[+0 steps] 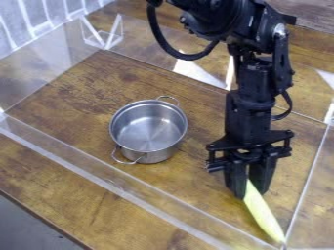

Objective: Move the green spoon to the left

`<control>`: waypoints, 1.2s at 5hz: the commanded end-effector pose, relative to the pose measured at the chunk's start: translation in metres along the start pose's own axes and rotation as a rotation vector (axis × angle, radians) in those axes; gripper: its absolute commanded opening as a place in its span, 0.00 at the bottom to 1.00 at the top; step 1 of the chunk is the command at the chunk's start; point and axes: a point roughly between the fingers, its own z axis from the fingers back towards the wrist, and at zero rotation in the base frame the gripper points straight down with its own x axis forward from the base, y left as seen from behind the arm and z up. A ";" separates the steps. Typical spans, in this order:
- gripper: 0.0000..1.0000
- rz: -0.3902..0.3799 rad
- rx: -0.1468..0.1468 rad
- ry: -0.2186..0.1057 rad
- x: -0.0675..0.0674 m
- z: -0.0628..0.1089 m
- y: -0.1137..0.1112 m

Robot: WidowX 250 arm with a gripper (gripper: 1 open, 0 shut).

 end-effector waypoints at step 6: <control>0.00 0.050 -0.067 -0.016 -0.009 0.022 0.003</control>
